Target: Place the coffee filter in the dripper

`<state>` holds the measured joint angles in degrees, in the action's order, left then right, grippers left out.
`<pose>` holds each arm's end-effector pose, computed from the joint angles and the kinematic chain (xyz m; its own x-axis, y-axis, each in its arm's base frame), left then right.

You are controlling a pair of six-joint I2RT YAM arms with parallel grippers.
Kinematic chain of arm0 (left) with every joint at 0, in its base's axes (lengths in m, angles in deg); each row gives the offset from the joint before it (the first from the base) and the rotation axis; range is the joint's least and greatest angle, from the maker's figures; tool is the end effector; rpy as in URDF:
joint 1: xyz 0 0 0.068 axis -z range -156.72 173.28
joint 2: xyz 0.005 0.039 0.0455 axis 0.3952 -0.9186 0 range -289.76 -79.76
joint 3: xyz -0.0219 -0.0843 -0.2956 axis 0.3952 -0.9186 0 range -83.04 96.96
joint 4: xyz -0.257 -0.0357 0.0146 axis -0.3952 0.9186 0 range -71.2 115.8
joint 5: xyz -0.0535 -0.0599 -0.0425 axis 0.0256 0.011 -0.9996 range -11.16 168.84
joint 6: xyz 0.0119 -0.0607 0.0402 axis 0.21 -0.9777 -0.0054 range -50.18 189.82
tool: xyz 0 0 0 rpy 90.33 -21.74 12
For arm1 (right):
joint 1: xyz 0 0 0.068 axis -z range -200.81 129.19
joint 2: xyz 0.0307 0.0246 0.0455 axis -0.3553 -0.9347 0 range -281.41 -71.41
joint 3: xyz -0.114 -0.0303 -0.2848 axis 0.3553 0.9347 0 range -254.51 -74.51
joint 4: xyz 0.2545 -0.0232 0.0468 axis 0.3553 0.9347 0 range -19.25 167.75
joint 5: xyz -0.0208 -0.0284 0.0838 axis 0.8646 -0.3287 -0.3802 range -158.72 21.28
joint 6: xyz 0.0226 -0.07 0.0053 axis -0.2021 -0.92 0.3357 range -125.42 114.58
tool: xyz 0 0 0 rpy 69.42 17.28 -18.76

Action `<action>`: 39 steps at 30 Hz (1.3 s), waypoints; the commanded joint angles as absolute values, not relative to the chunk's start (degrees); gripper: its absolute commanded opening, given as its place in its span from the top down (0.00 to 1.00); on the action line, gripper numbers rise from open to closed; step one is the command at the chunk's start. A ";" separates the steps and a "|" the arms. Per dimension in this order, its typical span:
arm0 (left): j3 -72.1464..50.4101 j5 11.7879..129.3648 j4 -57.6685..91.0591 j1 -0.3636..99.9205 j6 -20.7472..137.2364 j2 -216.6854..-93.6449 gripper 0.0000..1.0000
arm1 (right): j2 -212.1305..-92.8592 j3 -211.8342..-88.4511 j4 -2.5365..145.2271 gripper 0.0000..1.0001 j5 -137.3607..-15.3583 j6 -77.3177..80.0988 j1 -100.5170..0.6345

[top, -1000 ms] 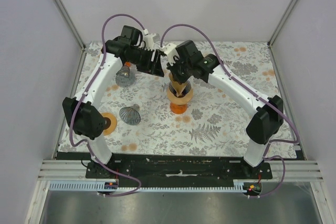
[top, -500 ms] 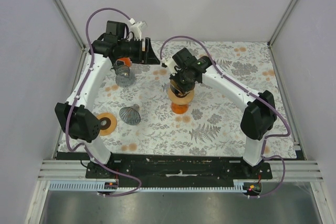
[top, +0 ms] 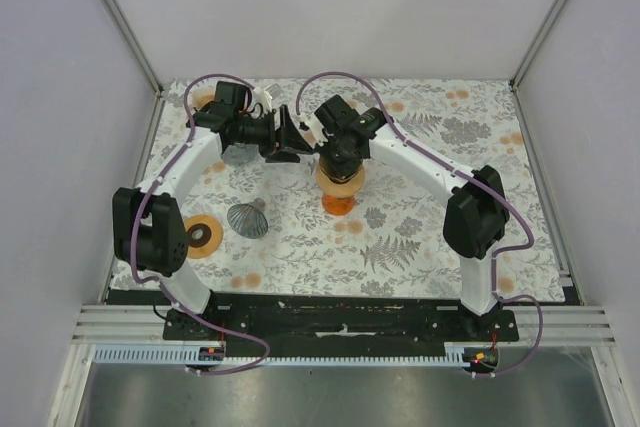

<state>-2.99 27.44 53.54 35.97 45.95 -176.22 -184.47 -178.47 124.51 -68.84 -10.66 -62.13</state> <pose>0.3549 -0.1293 0.3132 -0.9438 -0.0463 -0.3272 0.2551 0.5274 -0.8104 0.3373 0.2966 0.2901 -0.6051 -0.6536 -0.4546 -0.7192 0.6936 -0.0399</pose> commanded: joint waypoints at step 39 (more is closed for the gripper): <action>-7.10 28.30 44.20 40.95 41.61 -175.03 0.66 | -171.97 -182.61 122.87 0.93 -75.83 -16.22 -61.77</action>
